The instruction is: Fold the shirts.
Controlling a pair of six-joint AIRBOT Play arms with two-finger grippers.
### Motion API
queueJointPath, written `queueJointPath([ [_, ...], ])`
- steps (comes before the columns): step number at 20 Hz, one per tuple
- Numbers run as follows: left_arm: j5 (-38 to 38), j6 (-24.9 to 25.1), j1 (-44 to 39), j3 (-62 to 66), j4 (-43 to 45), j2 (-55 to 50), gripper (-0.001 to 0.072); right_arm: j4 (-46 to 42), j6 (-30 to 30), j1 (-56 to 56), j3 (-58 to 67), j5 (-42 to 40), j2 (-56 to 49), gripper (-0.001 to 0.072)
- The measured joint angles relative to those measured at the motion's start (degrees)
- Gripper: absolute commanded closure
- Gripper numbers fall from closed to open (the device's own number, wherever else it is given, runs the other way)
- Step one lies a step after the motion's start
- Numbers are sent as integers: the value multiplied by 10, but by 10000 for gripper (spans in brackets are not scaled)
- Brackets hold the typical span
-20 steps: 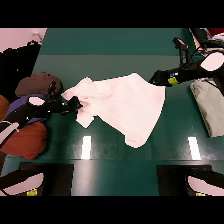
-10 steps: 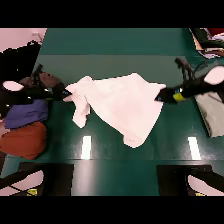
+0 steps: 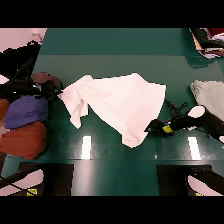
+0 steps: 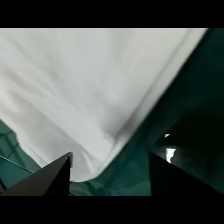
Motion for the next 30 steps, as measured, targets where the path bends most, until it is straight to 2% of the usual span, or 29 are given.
queueJointPath([
  [2,-5,0,0,1,1,0,682,30,-7,24,-10,-40,-23,628],
  [3,-8,1,1,2,1,0,682,40,-11,33,-10,-61,-33,685],
  [6,-31,11,1,14,4,2,684,30,-22,31,21,-103,-46,694],
  [9,-66,19,1,25,13,10,684,-9,-24,-18,87,-110,-38,693],
  [10,-78,21,1,26,17,13,684,-24,-24,-41,111,-106,-38,684],
  [11,-87,23,1,25,22,15,684,-31,-24,-67,138,-105,-41,502],
  [12,-90,23,1,24,23,16,684,-36,-24,-87,162,-102,-47,285],
  [13,-96,24,1,21,24,17,683,-42,-24,-109,187,-89,-57,238],
  [18,-111,26,1,15,29,19,683,-52,-37,-170,265,-8,-98,237],
  [22,-111,26,1,14,31,19,683,-54,-42,-157,222,51,-77,237],
  [25,-111,26,1,14,31,19,683,-53,-43,-112,160,47,-53,238],
  [28,-109,26,1,14,31,19,683,-37,-43,-68,118,7,-53,238],
  [29,-109,26,1,14,31,19,683,-30,-43,-55,110,-6,-61,247],
  [30,-108,26,1,14,31,19,683,-26,-42,-45,104,-18,-68,286],
])
